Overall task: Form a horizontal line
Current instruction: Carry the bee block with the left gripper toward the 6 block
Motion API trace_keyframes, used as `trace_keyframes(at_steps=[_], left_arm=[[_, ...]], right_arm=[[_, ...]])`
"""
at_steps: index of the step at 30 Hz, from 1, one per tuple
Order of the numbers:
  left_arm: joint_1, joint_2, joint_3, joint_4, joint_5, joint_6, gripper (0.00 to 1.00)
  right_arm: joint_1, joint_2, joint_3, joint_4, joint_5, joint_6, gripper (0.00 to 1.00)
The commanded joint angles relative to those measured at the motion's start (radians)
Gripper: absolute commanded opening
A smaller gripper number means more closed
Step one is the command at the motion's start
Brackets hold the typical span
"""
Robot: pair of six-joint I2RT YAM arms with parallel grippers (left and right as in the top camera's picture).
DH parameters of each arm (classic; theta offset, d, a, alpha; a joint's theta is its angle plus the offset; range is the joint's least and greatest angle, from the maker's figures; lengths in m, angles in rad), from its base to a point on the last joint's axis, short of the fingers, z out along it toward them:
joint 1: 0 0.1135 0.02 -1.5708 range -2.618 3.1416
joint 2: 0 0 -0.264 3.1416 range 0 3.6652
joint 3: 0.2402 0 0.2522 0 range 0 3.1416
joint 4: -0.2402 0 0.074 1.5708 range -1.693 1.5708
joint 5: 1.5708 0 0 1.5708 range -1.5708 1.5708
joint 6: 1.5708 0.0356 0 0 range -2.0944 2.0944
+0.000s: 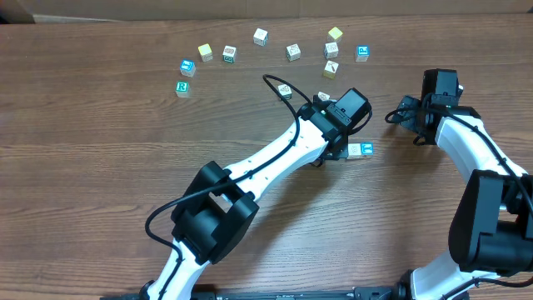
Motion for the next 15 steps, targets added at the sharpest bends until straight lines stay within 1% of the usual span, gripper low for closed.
trace_keyframes(at_steps=[1,15], left_arm=[[-0.003,0.010,-0.010,0.011,0.001,-0.020,0.24],[-0.018,0.011,-0.010,0.022,0.000,-0.020,0.23]], right_arm=[[-0.001,-0.001,0.013,0.005,0.006,-0.001,1.00],[-0.001,-0.001,0.013,0.005,0.005,-0.001,1.00]])
